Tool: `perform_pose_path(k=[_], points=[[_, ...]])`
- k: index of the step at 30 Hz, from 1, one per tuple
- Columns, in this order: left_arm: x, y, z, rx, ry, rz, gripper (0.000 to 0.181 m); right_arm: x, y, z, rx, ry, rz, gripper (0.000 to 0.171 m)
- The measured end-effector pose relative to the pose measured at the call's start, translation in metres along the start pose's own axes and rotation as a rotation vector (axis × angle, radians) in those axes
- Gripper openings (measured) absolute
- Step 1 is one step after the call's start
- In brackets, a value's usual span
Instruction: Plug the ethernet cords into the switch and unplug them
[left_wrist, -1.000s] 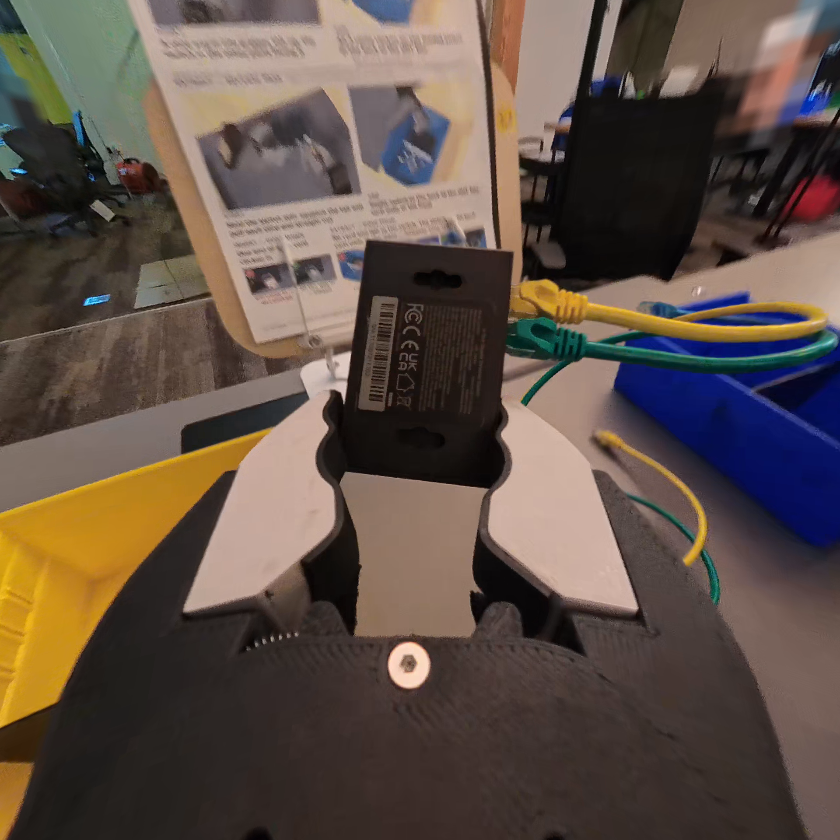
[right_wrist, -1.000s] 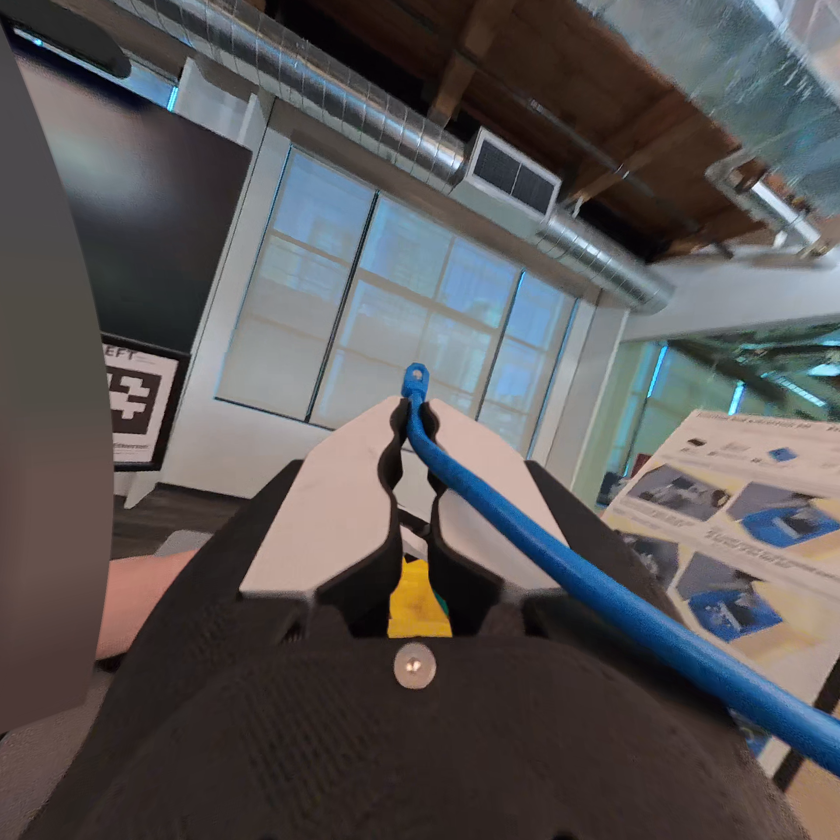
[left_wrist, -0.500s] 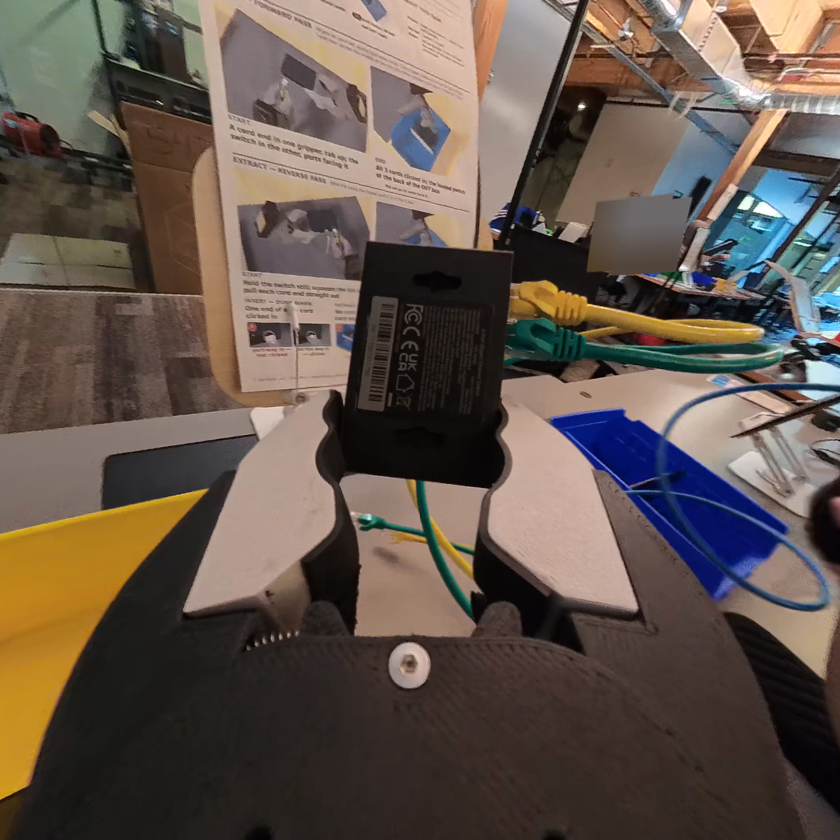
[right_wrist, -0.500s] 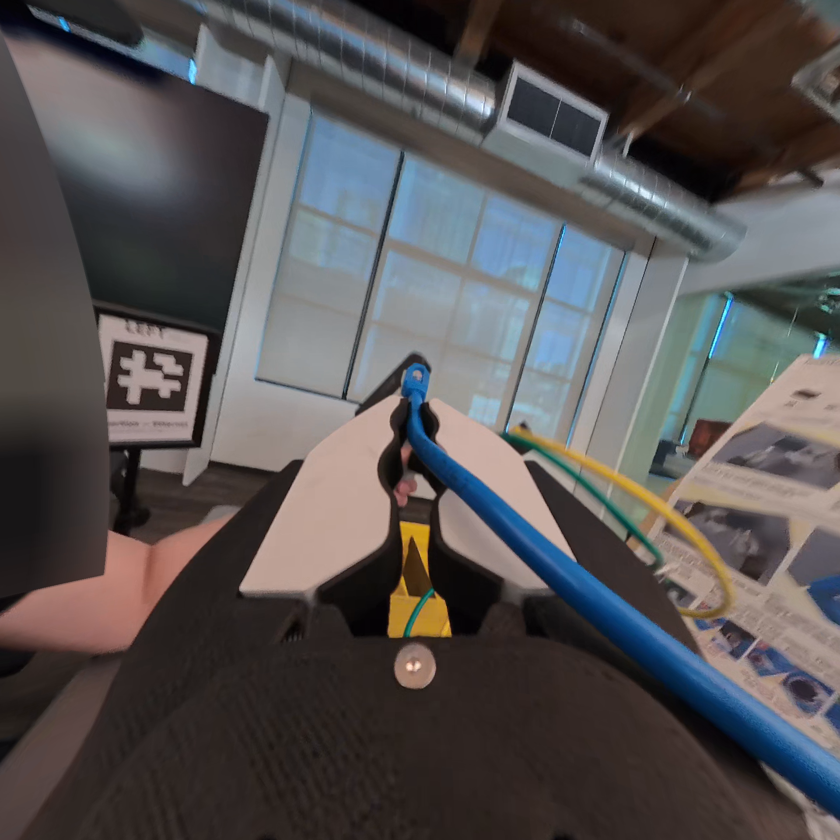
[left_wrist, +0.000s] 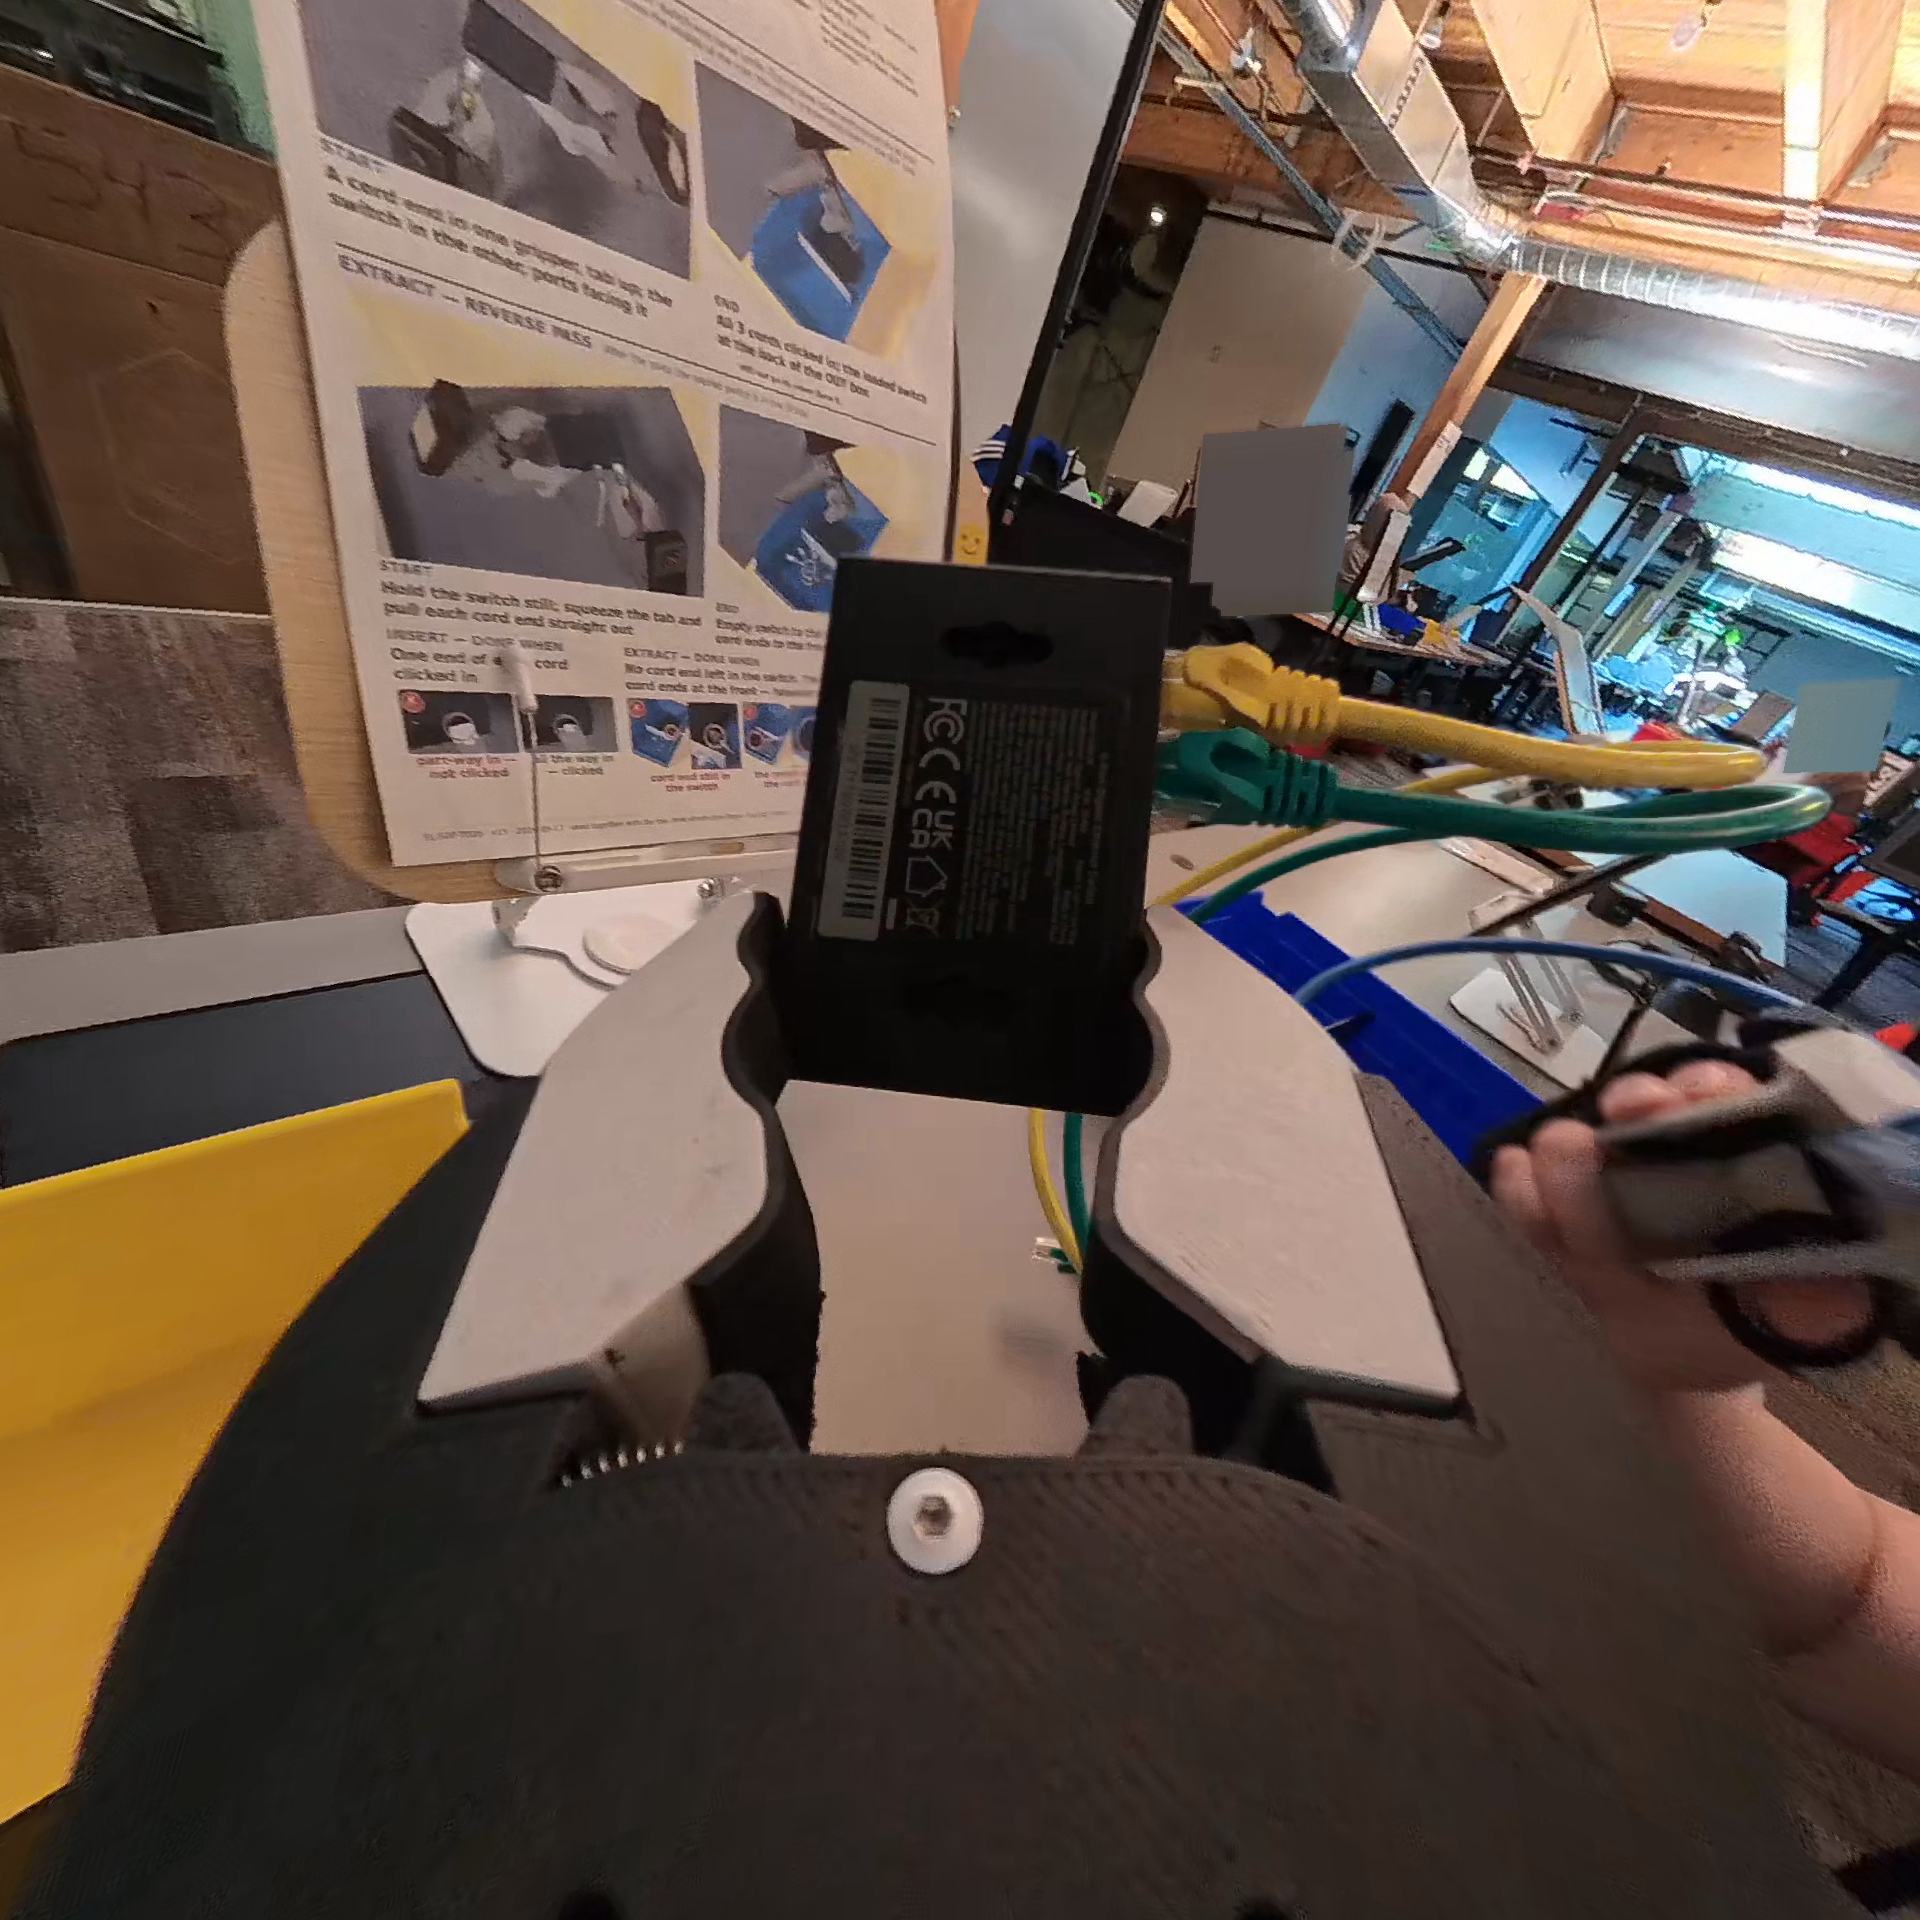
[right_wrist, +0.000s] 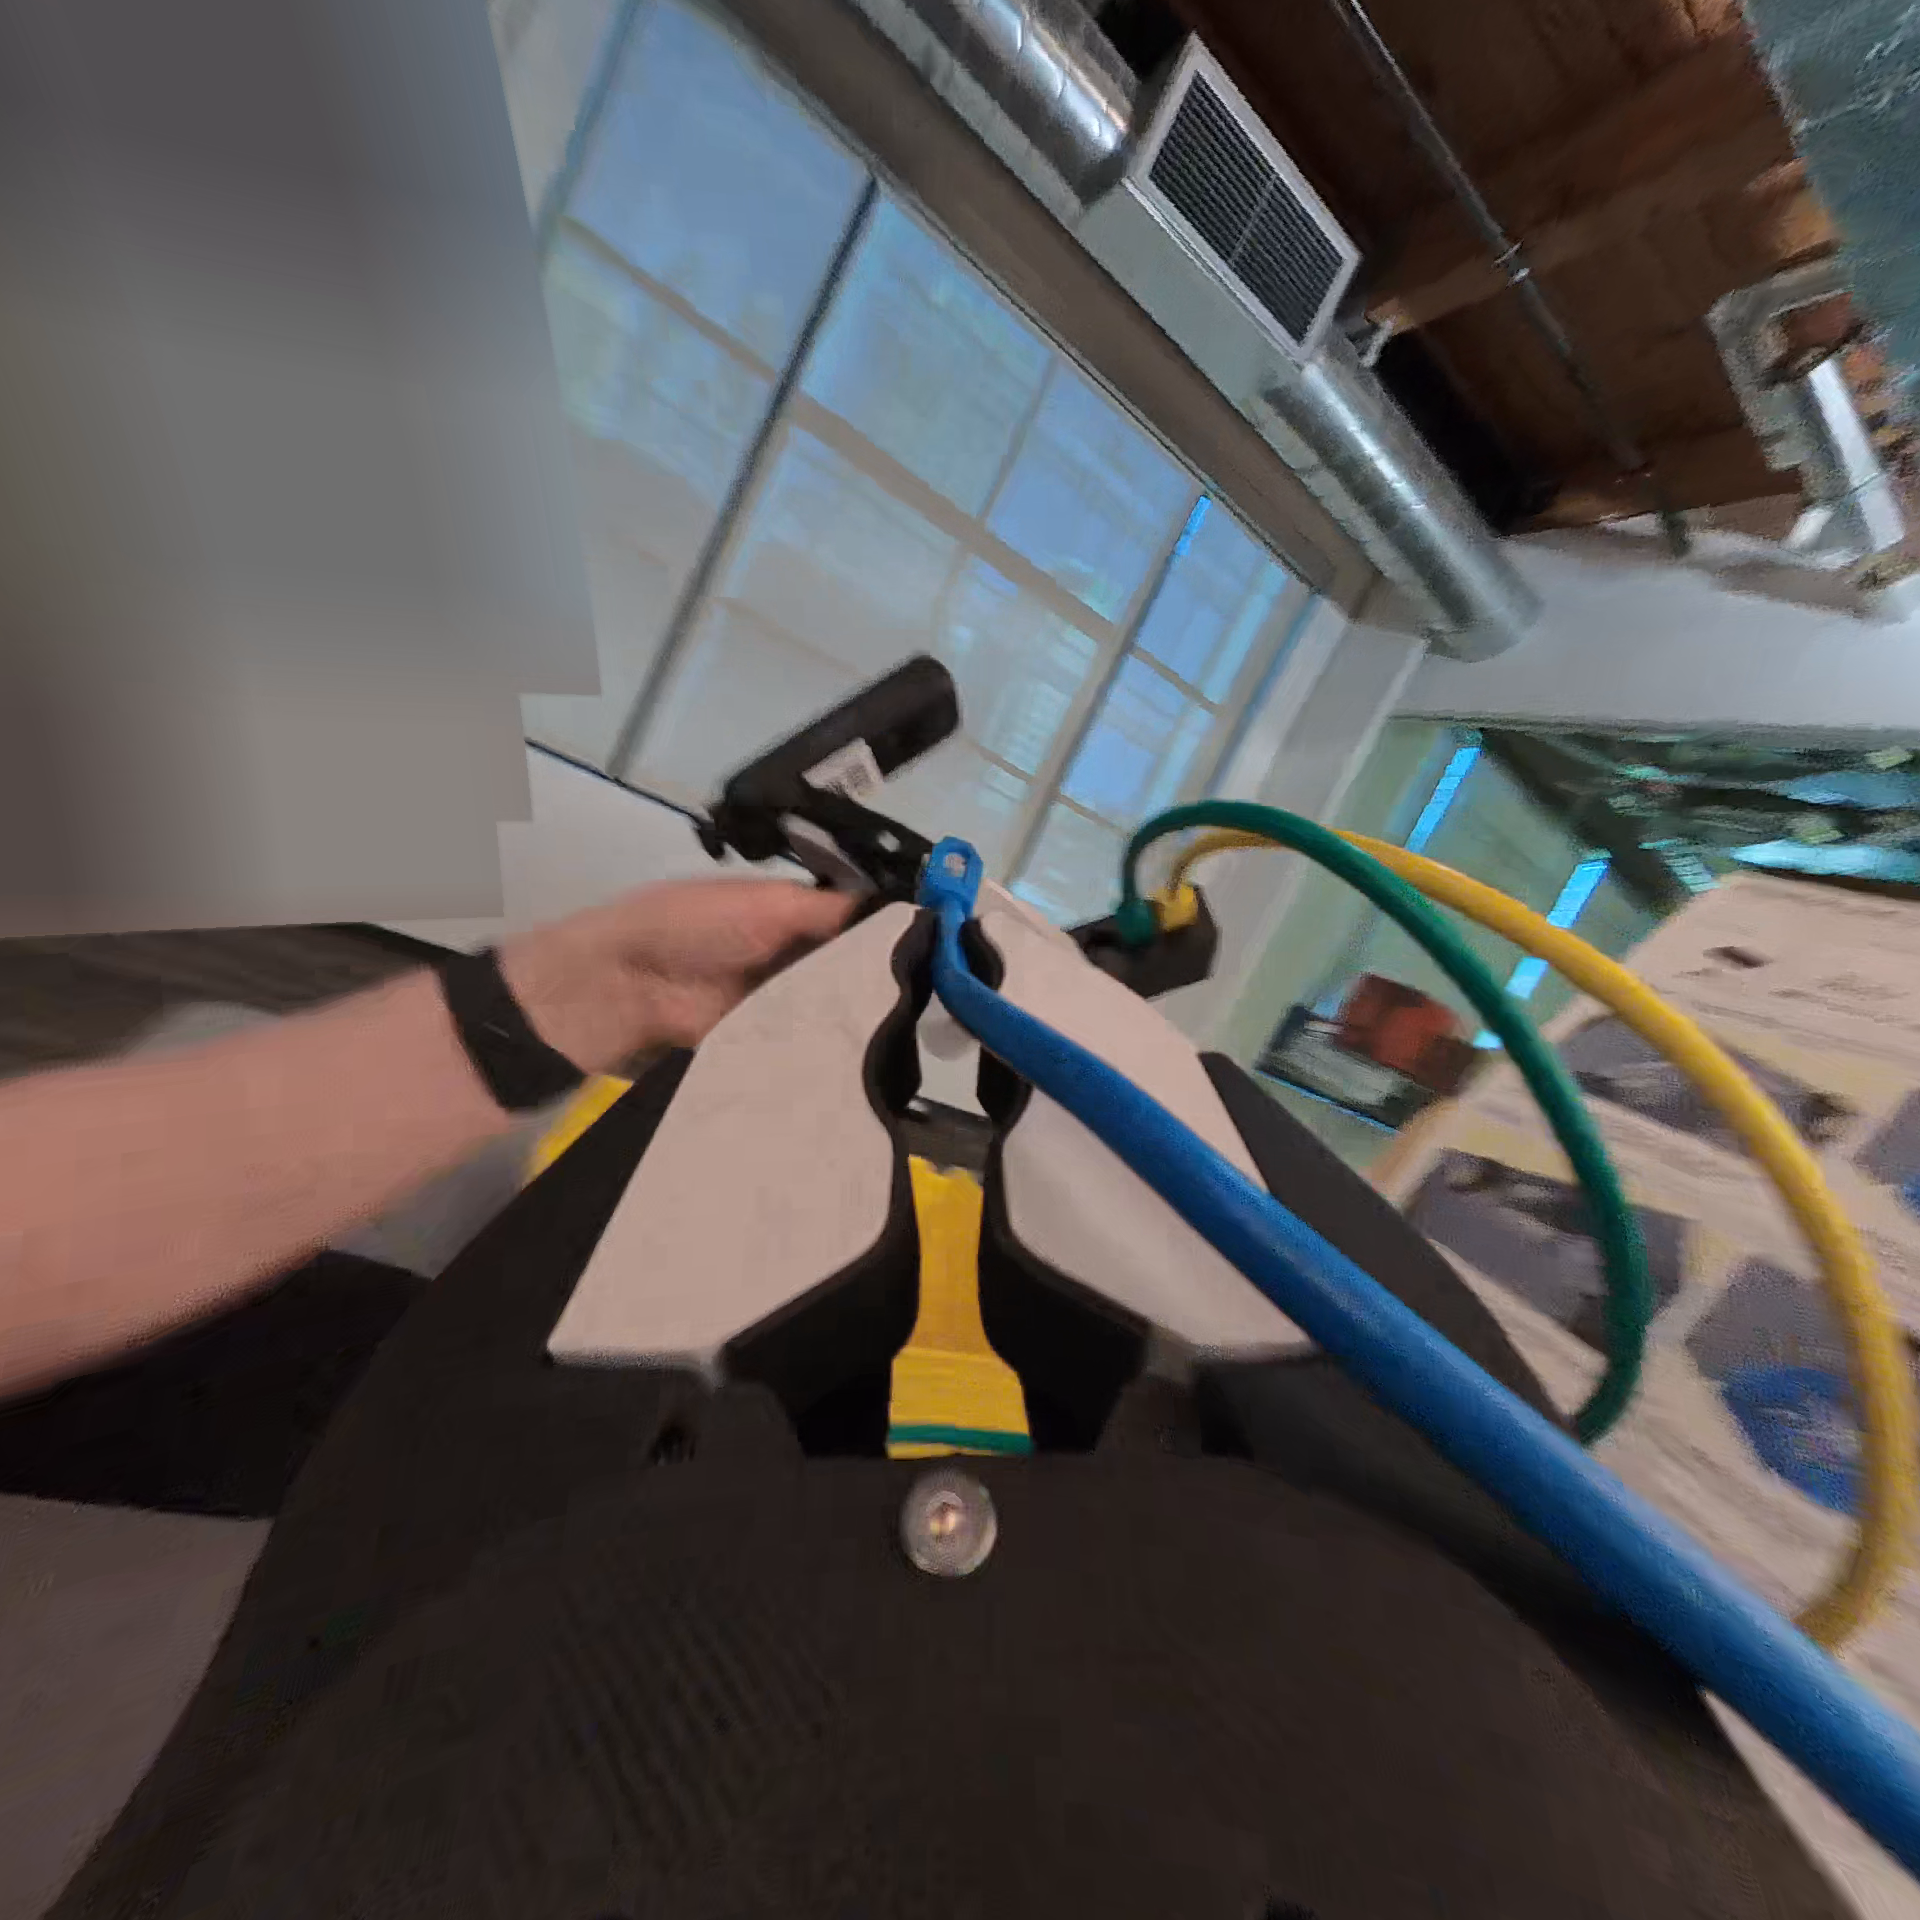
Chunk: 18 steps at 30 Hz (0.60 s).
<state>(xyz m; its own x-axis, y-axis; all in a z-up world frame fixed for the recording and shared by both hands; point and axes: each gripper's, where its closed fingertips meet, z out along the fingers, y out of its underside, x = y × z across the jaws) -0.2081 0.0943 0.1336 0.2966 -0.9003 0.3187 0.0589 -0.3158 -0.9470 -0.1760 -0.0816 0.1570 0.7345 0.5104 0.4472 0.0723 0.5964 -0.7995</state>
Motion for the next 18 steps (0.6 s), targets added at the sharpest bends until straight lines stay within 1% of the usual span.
perform_pose_path(k=[2,5,8,11,18], points=[[0.008,0.002,0.004,-0.012,0.018,0.009,0.062,0.01,0.011,0.003,-0.062,0.05,-0.16,0.006],[0.022,0.01,0.014,-0.042,0.039,0.034,0.062,0.02,0.015,0.007,-0.129,0.116,-0.389,0.006],[0.034,0.018,0.025,-0.068,0.041,0.064,0.062,0.022,0.018,0.006,-0.177,0.139,-0.519,0.006],[0.047,0.026,0.035,-0.09,0.042,0.098,0.062,0.028,0.028,0.003,-0.23,0.174,-0.575,0.006],[0.068,0.036,0.046,-0.113,0.054,0.16,0.062,0.04,0.035,-0.004,-0.29,0.21,-0.577,0.006]])
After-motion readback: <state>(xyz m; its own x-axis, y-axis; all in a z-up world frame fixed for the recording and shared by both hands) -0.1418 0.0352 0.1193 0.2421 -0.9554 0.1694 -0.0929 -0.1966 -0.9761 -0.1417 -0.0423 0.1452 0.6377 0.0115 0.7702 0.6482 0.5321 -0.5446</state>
